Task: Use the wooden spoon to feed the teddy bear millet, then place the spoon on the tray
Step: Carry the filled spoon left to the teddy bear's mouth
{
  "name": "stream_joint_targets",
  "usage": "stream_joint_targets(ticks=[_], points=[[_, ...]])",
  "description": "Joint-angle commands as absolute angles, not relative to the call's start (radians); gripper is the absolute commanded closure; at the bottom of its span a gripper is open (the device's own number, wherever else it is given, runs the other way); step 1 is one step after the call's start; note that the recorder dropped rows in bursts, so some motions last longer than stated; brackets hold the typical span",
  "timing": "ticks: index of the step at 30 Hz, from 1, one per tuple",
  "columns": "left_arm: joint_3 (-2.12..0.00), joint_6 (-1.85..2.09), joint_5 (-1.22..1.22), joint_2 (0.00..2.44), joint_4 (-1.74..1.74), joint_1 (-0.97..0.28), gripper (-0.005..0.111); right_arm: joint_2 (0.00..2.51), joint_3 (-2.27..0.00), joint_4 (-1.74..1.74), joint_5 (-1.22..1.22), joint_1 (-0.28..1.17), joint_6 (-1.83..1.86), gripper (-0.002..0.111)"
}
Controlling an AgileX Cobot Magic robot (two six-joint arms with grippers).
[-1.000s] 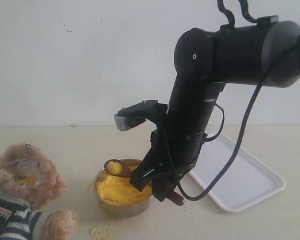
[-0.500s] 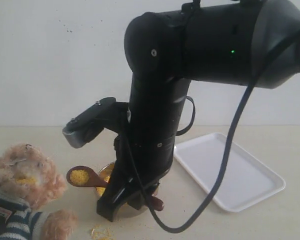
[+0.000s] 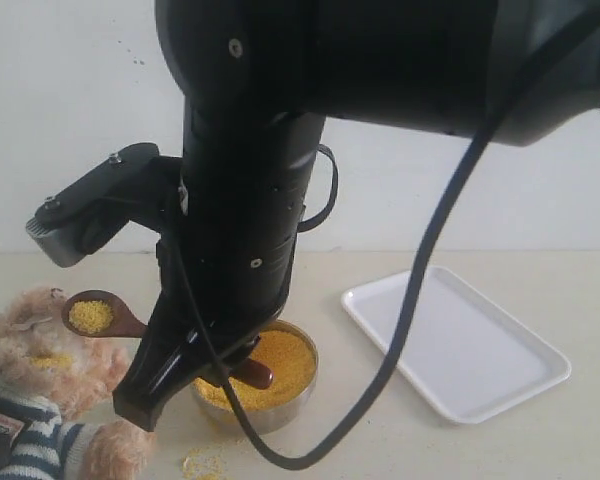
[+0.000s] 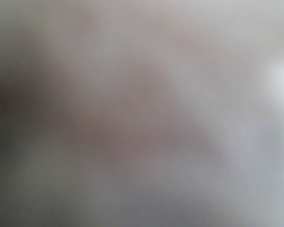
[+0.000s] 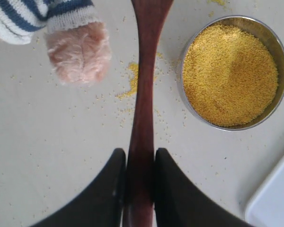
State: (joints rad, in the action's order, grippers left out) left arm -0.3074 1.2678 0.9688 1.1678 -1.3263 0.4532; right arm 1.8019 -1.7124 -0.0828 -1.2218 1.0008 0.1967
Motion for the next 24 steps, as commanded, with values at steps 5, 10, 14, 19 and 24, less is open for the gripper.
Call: stream_joint_targets(ticks=[5, 10, 14, 19, 24], points=[[-0.305, 1.273, 0.982, 1.161, -1.345, 0.454, 0.103, 1.787, -1.722, -0.129, -1.221, 1.032, 0.194, 0.108], [-0.305, 1.273, 0.982, 1.161, -1.345, 0.454, 0.103, 1.789, -1.722, -0.144, -1.169, 1.046, 0.194, 0.108], [-0.305, 1.273, 0.982, 1.161, -1.345, 0.454, 0.103, 1.805, -1.722, -0.144, -1.167, 1.046, 0.194, 0.108], [-0.305, 1.273, 0.982, 1.161, -1.345, 0.454, 0.103, 1.848, -1.726, -0.156, -1.139, 1.059, 0.196, 0.108], [-0.305, 1.273, 0.982, 1.161, -1.345, 0.454, 0.103, 1.875, -1.726, -0.182, -1.1, 1.066, 0.196, 0.108]])
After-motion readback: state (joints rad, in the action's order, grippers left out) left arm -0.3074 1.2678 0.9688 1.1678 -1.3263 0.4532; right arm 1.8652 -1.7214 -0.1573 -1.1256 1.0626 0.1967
